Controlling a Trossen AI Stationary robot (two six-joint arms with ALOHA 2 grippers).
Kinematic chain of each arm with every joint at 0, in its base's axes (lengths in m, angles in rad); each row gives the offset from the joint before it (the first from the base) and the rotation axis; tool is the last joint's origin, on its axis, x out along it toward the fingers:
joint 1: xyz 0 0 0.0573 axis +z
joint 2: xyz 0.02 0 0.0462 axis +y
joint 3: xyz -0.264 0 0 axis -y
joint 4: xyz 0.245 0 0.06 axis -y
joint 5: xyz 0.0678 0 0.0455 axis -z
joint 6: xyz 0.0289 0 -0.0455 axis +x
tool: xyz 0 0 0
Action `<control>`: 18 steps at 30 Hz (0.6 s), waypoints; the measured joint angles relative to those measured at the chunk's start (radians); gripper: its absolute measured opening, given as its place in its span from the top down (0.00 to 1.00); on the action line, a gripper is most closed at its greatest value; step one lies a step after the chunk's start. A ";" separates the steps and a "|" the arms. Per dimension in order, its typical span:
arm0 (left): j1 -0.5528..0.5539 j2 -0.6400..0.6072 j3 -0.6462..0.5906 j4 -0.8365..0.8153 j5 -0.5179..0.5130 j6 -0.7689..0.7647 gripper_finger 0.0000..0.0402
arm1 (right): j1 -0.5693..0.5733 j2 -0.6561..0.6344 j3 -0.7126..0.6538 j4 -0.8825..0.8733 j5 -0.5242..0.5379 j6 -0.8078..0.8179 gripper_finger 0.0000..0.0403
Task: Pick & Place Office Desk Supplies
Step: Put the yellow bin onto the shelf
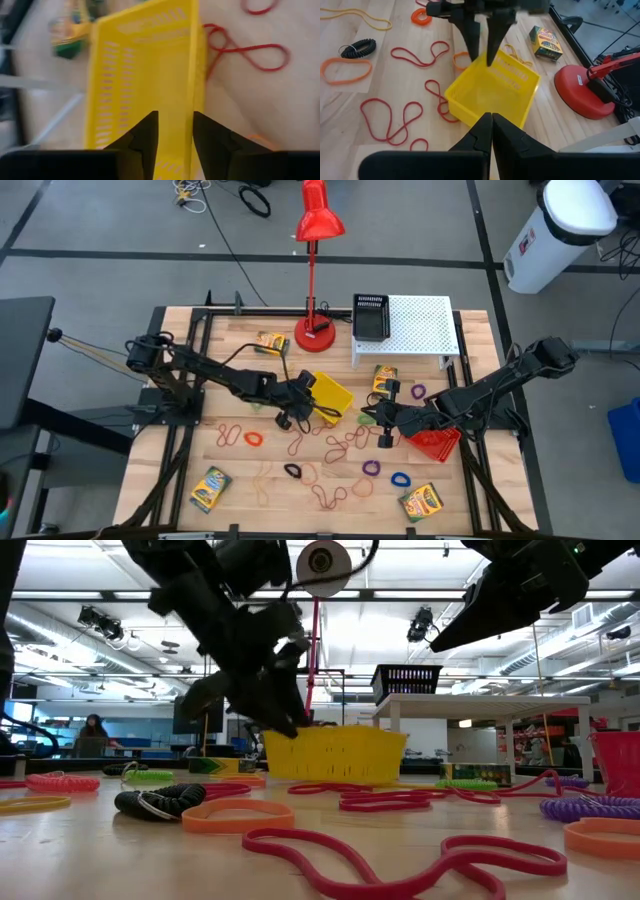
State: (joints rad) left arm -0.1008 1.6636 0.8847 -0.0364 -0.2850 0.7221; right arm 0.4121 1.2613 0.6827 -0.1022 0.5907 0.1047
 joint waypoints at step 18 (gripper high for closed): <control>-0.057 -0.319 -0.391 0.436 0.196 -0.482 0.98 | -0.002 0.039 -0.002 0.160 -0.011 0.044 0.95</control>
State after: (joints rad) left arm -0.1581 1.3445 0.4940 0.3992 -0.0890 0.2401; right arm 0.4099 1.3002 0.6804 0.0574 0.5797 0.1486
